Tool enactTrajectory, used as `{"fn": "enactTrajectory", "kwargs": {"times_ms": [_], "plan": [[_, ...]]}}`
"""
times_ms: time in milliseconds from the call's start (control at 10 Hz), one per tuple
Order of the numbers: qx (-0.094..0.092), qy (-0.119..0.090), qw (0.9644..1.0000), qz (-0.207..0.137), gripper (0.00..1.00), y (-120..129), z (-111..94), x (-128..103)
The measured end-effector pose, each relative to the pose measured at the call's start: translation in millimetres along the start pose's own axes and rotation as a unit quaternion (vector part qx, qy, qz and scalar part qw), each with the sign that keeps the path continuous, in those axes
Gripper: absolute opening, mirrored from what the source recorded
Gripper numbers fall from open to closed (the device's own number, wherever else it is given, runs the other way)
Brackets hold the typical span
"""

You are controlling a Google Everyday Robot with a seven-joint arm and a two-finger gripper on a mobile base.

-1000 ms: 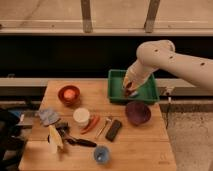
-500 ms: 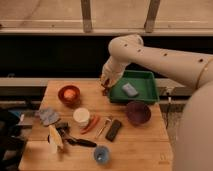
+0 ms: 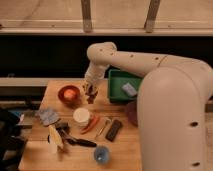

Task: Place grapes in table surface

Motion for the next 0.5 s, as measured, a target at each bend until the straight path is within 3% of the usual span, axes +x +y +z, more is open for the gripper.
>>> {"fn": "enactTrajectory", "kwargs": {"times_ms": [200, 300, 500], "plan": [[0.014, 0.035, 0.9992, -0.017, 0.12, 7, 36, 5], [0.011, 0.05, 0.9983, -0.027, 0.24, 9, 49, 6], [0.007, 0.055, 0.9979, -0.032, 0.3, 8, 54, 6]]}}
